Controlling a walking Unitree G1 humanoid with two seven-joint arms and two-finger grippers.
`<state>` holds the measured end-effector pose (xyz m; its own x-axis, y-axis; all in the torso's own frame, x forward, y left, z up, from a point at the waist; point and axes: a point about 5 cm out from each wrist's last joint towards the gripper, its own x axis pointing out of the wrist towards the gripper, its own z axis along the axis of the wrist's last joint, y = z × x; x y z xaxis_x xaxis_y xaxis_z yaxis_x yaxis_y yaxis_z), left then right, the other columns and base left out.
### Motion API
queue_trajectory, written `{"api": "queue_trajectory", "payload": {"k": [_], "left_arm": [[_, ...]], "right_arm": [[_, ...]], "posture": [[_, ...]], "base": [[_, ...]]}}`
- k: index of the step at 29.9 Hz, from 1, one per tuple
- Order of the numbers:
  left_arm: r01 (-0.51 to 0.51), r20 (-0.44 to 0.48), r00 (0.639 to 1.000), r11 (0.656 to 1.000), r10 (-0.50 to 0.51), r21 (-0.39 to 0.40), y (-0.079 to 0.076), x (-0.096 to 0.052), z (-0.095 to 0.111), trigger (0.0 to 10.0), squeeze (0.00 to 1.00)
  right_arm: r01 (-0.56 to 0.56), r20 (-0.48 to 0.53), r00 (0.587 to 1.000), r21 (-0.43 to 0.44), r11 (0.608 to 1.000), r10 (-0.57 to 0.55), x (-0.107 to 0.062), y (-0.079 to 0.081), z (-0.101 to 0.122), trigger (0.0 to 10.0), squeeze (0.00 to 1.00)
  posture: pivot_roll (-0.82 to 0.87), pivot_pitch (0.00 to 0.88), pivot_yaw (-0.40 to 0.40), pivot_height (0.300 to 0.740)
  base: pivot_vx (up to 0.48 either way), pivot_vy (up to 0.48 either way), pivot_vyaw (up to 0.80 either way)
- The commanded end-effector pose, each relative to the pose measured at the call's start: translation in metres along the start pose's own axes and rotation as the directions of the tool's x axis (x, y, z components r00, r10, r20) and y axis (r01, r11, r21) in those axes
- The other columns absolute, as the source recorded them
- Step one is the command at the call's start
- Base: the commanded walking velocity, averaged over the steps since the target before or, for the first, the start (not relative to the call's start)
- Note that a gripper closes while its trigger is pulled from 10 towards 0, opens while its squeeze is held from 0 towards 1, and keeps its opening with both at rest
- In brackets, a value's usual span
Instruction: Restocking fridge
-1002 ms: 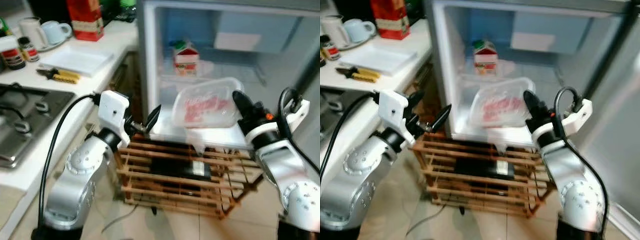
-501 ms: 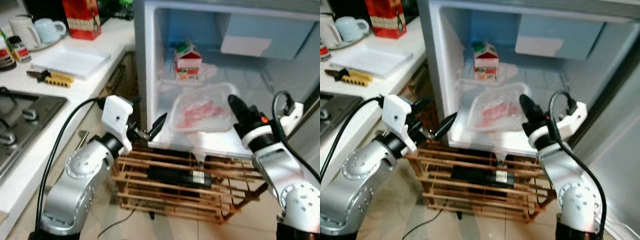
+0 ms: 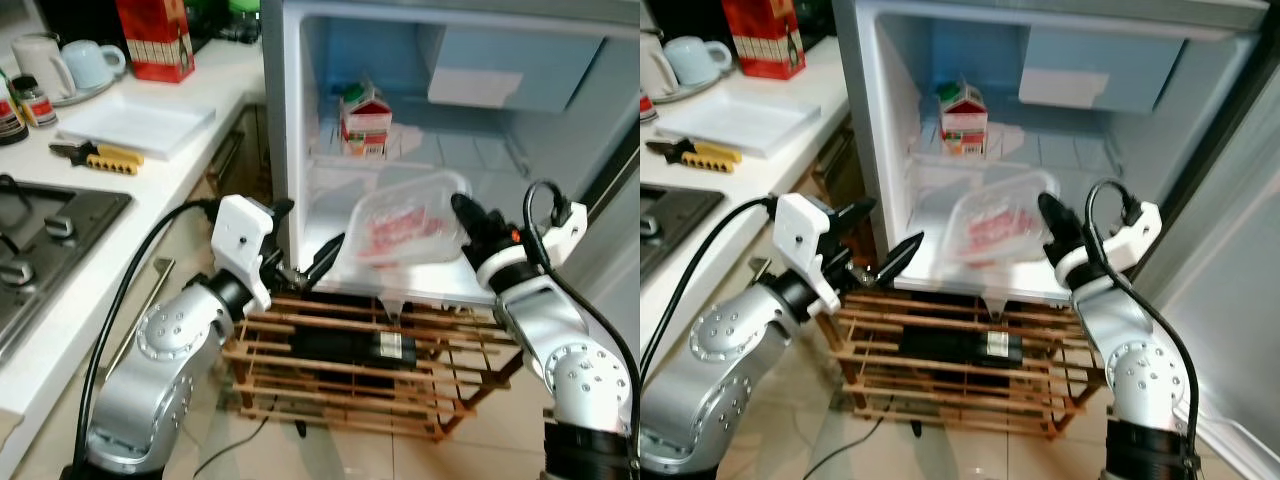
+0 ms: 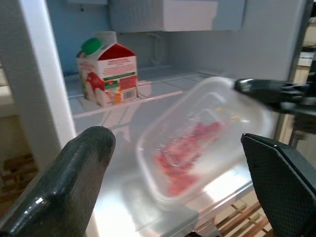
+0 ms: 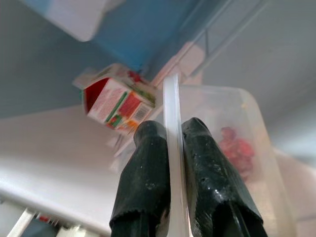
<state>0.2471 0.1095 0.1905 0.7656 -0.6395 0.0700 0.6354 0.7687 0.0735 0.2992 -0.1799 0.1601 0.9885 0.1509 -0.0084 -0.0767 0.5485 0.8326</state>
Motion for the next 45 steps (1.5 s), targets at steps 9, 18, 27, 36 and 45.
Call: {"api": "queue_trajectory", "payload": {"k": [9, 18, 27, 36, 45], "left_arm": [[0.045, -0.003, 0.999, 0.999, -0.045, 0.004, -0.009, -0.003, 0.003, 10.0, 0.0], [0.099, 0.005, 0.995, 0.994, -0.099, -0.036, -0.015, -0.005, 0.009, 10.0, 0.0], [0.196, -0.029, 0.98, 0.979, -0.198, -0.064, -0.025, -0.008, 0.009, 10.0, 0.0], [0.227, -0.052, 0.971, 0.969, -0.233, -0.1, -0.03, -0.009, 0.009, 10.0, 0.0], [0.219, -0.059, 0.972, 0.97, -0.226, -0.109, -0.032, -0.011, 0.009, 10.0, 0.0]], "right_arm": [[0.036, -0.026, 0.999, 0.043, 0.998, -0.035, 0.031, -0.02, -0.011, 10.0, 0.0], [0.108, -0.008, 0.994, 0.122, 0.987, -0.108, 0.046, -0.045, -0.016, 10.0, 0.0], [0.183, -0.038, 0.983, 0.118, 0.976, -0.18, 0.064, -0.055, -0.027, 10.0, 0.0], [0.216, -0.079, 0.974, 0.059, 0.975, -0.212, 0.082, -0.039, -0.043, 10.0, 0.0], [0.191, -0.122, 0.975, 0.035, 0.981, -0.185, 0.087, -0.031, -0.053, 10.0, 1.0]], "posture": [[0.05, 0.046, -0.056, 0.74], [0.08, 0.081, -0.049, 0.74], [0.09, 0.113, -0.028, 0.74], [0.1, 0.134, -0.029, 0.74], [0.1, 0.135, -0.046, 0.74]], "base": [[0.0, 0.0, 0.0], [0.0, 0.0, 0.0], [0.0, 0.0, 0.0], [0.0, 0.0, 0.0], [0.0, 0.0, 0.0]]}}
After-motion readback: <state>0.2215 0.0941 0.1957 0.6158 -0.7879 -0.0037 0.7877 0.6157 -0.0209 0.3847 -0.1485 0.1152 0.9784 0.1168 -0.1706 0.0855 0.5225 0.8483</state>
